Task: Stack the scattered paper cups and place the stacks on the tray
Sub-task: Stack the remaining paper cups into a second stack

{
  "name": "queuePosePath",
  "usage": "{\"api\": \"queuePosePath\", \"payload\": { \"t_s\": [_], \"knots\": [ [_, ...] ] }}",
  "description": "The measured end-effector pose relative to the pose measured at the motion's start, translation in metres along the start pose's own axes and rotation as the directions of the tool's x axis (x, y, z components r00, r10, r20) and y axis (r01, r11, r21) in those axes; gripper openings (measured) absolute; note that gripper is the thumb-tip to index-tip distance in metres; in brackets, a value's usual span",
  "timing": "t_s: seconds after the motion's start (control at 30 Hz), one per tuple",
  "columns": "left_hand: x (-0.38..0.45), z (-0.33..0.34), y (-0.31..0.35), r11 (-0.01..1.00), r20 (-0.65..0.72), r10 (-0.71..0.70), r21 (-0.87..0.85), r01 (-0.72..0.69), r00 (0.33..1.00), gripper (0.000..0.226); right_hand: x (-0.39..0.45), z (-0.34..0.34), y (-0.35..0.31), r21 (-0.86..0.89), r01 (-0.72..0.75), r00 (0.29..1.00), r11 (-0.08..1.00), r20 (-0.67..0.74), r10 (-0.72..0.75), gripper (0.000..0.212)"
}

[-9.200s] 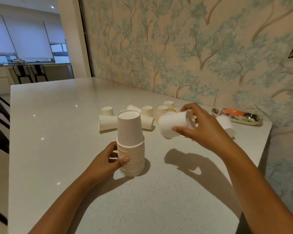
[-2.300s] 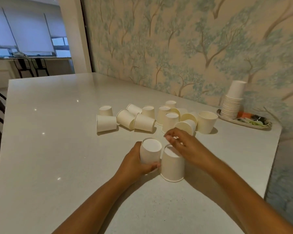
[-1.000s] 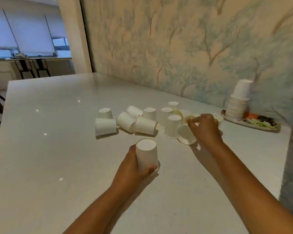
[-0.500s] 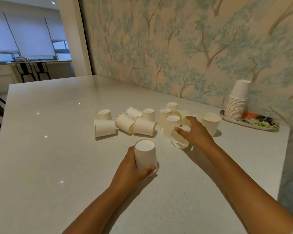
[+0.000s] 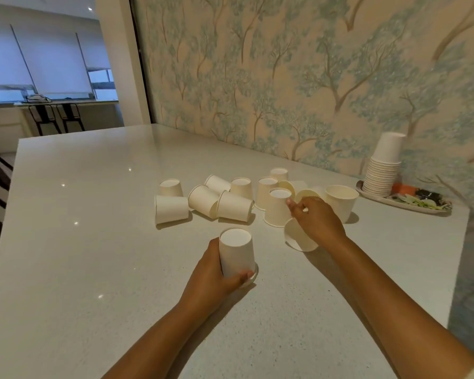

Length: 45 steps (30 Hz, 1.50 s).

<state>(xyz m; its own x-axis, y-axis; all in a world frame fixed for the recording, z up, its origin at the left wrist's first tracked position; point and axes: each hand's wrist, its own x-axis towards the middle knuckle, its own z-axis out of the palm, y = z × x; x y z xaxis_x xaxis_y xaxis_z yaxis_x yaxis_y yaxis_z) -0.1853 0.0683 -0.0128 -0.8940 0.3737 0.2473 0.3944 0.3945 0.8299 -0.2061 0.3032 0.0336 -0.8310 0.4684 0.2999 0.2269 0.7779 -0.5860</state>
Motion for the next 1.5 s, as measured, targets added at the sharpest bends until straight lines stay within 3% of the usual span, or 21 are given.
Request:
{"api": "queuePosePath", "payload": {
  "t_s": [0.1,0.3,0.5,0.63,0.77,0.9,1.1,1.2,1.3,1.33,1.43,1.5],
  "knots": [
    [0.000,0.000,0.000,1.000,0.001,0.000,0.001,0.000,1.000,0.068,0.003,0.000,0.003,0.042,-0.046,0.998,0.998,0.039,0.044,0.028],
    [0.002,0.000,-0.001,1.000,-0.010,0.002,0.014,-0.002,1.000,0.073,0.007,0.001,0.005,0.050,-0.155,0.953,0.987,0.272,0.135,0.068],
    [0.001,0.001,-0.001,1.000,0.015,-0.016,-0.008,0.016,1.000,0.069,-0.006,0.000,-0.008,0.098,-0.057,0.937,0.994,0.348,0.019,0.063],
    [0.003,0.001,-0.001,1.000,-0.005,-0.013,0.015,0.013,1.000,0.070,-0.020,-0.008,-0.031,0.317,0.108,0.978,0.942,0.136,-0.158,0.055],
    [0.000,0.003,-0.001,0.999,-0.038,-0.002,0.054,0.004,0.999,0.067,-0.044,-0.012,-0.053,0.622,0.266,0.964,0.737,-0.175,-0.200,0.043],
    [0.000,0.001,0.001,1.000,-0.029,0.019,0.015,-0.018,0.999,0.064,-0.067,-0.008,-0.068,0.770,0.350,0.925,0.533,-0.196,-0.324,0.043],
    [0.003,-0.004,-0.002,0.996,-0.018,0.005,-0.086,-0.007,1.000,0.065,-0.076,0.004,-0.069,0.553,0.498,0.821,0.668,-0.050,-0.569,0.030],
    [0.007,-0.007,0.000,0.996,-0.038,-0.020,-0.085,0.017,0.999,0.075,-0.074,0.006,-0.068,0.514,0.495,0.819,0.700,-0.009,-0.573,0.026],
    [0.006,-0.004,0.002,0.996,0.008,-0.014,-0.090,0.014,1.000,0.075,-0.071,0.012,-0.065,0.456,0.456,0.795,0.764,0.177,-0.580,0.022],
    [0.004,-0.003,0.002,0.996,0.020,-0.011,-0.093,0.013,1.000,0.072,-0.071,0.014,-0.064,0.471,0.448,0.776,0.760,0.217,-0.592,0.031],
    [0.000,-0.002,0.000,0.998,0.045,-0.004,-0.055,0.006,0.999,0.066,-0.059,0.016,-0.056,0.536,0.452,0.813,0.713,0.081,-0.577,0.057],
    [-0.001,-0.002,0.000,0.999,0.048,-0.012,-0.032,0.014,0.999,0.063,-0.040,0.017,-0.044,0.431,0.473,0.871,0.768,-0.099,-0.481,0.047]
  ]
}}
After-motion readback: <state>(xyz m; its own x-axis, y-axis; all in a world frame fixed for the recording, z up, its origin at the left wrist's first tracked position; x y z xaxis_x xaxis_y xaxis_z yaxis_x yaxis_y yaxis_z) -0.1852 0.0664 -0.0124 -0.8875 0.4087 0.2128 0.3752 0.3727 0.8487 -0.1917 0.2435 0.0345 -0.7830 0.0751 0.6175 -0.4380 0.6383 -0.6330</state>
